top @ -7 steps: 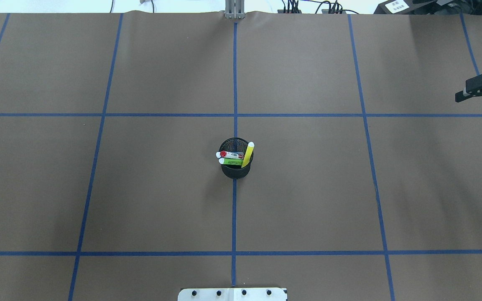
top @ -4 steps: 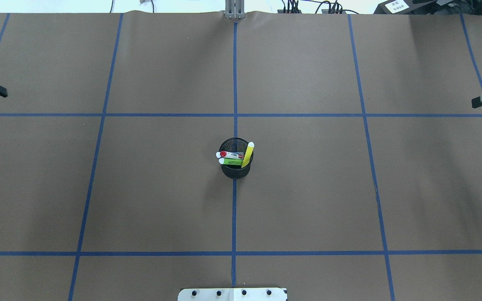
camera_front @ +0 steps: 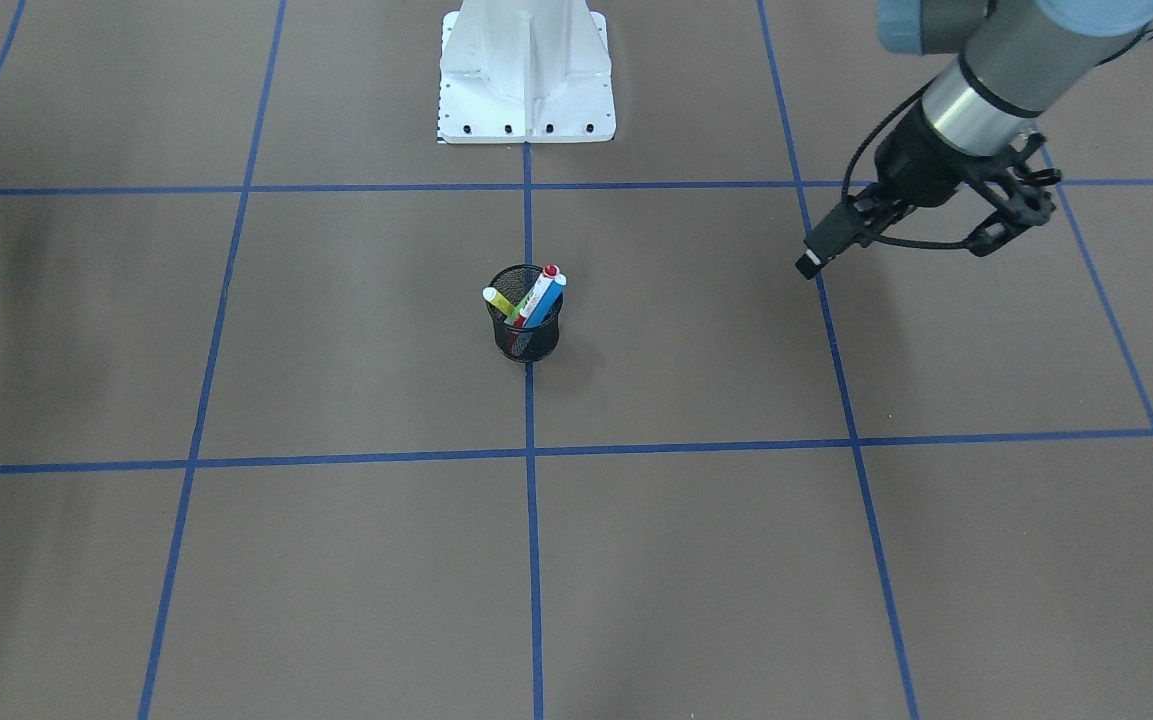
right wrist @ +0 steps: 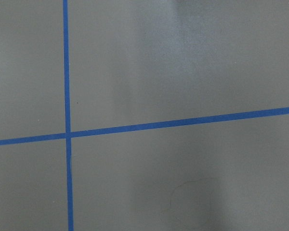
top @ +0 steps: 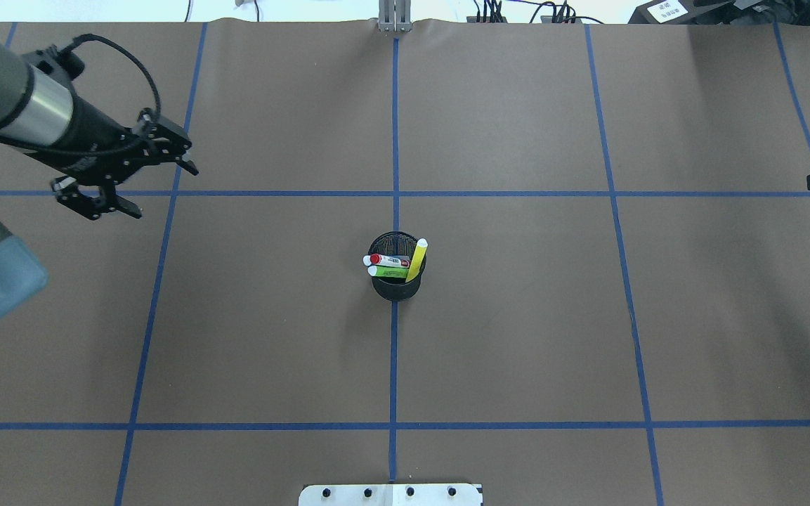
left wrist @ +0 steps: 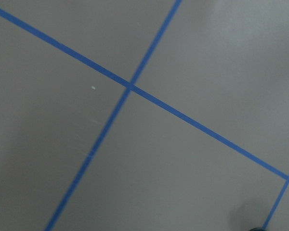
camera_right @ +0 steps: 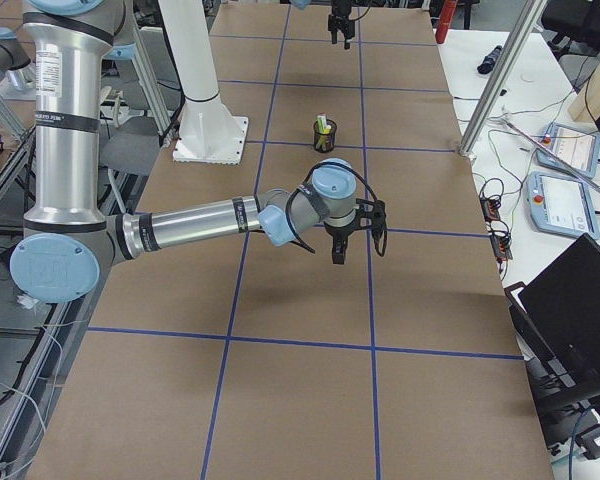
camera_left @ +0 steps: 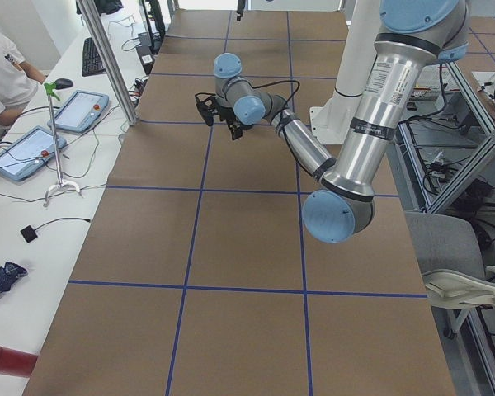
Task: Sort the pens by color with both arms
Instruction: 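Move the left gripper toward the black mesh pen cup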
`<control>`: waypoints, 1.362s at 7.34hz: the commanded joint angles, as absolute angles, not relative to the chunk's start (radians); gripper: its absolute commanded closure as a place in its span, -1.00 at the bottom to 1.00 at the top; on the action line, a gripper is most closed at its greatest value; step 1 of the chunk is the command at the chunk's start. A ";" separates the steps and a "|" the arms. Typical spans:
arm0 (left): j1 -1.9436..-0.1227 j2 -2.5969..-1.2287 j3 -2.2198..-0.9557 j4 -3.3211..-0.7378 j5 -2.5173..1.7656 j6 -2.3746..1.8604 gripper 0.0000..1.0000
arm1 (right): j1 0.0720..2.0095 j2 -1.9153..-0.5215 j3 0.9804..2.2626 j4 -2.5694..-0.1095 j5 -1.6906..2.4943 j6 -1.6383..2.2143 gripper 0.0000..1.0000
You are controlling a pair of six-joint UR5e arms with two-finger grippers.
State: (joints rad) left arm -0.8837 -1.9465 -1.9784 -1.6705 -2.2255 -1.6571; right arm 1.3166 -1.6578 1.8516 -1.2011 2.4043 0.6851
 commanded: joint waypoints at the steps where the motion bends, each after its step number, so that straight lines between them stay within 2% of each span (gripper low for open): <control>1: -0.786 -2.054 -1.921 -1.674 -2.151 -1.861 -1.00 | 1.319 -1.670 1.850 -1.201 2.404 0.652 -0.98; 3: -0.732 -2.144 -1.820 -1.757 -2.115 -2.061 -1.00 | 1.319 -1.672 1.850 -1.200 2.398 0.653 -0.98; 5: -0.716 -2.157 -1.731 -1.911 -2.114 -2.251 -1.00 | 1.319 -1.674 1.851 -1.200 2.396 0.655 -0.98; 9: -0.609 -2.183 -1.715 -1.917 -2.045 -2.321 -1.00 | 1.319 -1.677 1.850 -1.198 2.396 0.655 -0.98; 10: -0.607 -2.216 -1.671 -1.919 -2.043 -2.322 -1.00 | 1.319 -1.681 1.853 -1.198 2.396 0.655 -0.98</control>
State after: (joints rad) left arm -0.6162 -2.1876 -1.7070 -1.9163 -2.0498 -2.3170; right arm 1.3192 -1.6773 1.8506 -1.1986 2.3961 0.6550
